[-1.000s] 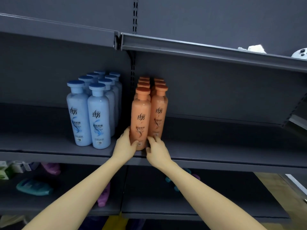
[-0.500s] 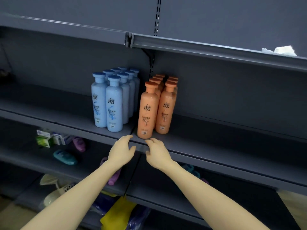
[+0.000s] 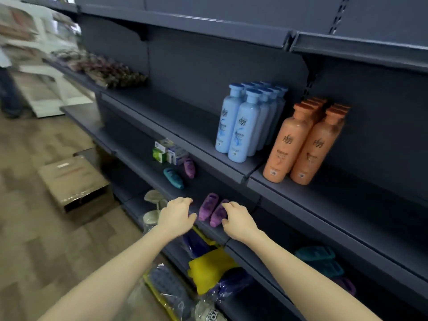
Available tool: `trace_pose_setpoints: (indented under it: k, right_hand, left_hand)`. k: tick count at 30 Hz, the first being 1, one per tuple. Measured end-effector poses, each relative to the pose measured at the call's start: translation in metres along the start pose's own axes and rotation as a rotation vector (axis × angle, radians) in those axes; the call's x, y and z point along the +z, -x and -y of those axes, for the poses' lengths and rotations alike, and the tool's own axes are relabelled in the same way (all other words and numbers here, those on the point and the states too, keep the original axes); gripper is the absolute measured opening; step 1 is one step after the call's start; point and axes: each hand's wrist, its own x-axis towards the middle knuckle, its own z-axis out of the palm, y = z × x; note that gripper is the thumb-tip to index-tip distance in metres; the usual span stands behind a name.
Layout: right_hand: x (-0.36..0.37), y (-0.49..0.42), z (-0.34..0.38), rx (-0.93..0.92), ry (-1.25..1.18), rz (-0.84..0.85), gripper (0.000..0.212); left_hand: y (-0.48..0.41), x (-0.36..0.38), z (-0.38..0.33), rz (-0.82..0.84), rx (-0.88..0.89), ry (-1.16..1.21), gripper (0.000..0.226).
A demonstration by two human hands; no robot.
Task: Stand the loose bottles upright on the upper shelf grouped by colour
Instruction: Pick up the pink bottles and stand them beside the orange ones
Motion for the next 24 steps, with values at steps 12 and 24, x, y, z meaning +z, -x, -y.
trace_pose_setpoints:
  k: [12, 24]
  right_hand:
    - [0.053, -0.047, 0.090, -0.199, 0.029, 0.162, 0.046]
    - [0.087, -0.117, 0.156, -0.257, 0.038, 0.236, 0.046]
  left_hand:
    - [0.046, -0.035, 0.115, -0.024, -0.385, -0.048, 0.043]
    - [0.014, -0.055, 0.197, 0.054, -0.472, -0.058, 0.047]
